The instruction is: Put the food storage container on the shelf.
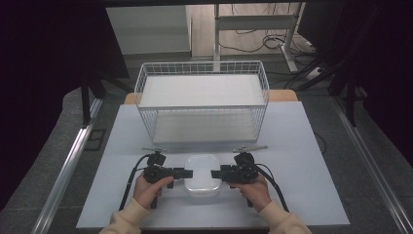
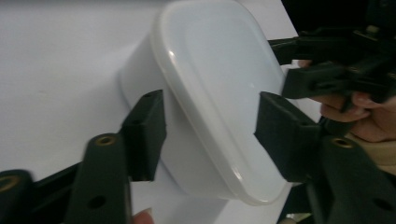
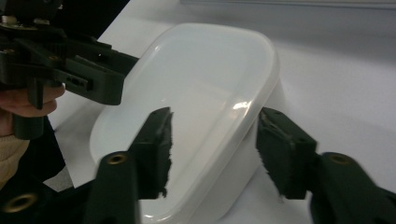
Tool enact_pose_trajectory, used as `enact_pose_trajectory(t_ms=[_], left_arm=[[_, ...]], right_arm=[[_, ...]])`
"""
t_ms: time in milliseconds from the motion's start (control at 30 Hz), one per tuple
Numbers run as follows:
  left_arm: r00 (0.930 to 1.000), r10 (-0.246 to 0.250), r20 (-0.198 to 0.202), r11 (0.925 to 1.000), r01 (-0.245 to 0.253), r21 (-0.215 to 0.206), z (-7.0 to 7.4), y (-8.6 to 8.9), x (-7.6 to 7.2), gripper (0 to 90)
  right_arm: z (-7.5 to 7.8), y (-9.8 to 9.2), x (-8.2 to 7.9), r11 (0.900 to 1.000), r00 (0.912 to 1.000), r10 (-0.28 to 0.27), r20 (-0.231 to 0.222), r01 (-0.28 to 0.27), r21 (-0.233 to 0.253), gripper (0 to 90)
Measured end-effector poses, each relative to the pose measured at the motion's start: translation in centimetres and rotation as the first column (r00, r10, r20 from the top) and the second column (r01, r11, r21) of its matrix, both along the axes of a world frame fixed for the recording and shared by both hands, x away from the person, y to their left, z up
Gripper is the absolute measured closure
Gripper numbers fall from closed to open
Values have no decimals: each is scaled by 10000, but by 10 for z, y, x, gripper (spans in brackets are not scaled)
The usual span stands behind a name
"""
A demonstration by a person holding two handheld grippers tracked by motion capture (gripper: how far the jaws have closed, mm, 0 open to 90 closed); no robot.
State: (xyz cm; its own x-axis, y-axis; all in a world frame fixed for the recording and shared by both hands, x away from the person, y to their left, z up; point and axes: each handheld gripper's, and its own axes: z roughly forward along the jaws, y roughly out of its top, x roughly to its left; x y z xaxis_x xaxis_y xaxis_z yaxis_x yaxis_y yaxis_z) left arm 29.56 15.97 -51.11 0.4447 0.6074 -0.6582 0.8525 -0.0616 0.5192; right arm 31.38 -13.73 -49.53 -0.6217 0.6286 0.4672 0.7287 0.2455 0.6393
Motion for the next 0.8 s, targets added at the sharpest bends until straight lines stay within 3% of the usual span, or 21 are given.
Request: enact_pose_trajectory(t_ms=[167, 267, 333, 433, 800], left_arm=[[9996, 125, 235, 9998, -129, 152, 3, 1, -3, 570], [9987, 299, 407, 9995, -303, 79, 7, 3, -8, 633], [9981, 400, 465, 9991, -391, -187, 8, 5, -11, 661], [9981, 395, 466, 9984, -376, -420, 8, 8, -14, 697], [9945, 423, 962, 9984, -385, -412, 15, 10, -24, 752]], right_arm=[[-2, -5, -1, 9984, 9984, -344, -458, 364, 436, 561], [0, -11, -6, 9938, 9948, -608, -818, 680, 883, 643], [1, -14, -8, 9917, 9941, -626, -886, 720, 1069, 674], [3, -18, -12, 9895, 9938, -632, -913, 743, 1240, 696], [9, -21, -21, 9860, 9955, -580, -750, 689, 1520, 762]])
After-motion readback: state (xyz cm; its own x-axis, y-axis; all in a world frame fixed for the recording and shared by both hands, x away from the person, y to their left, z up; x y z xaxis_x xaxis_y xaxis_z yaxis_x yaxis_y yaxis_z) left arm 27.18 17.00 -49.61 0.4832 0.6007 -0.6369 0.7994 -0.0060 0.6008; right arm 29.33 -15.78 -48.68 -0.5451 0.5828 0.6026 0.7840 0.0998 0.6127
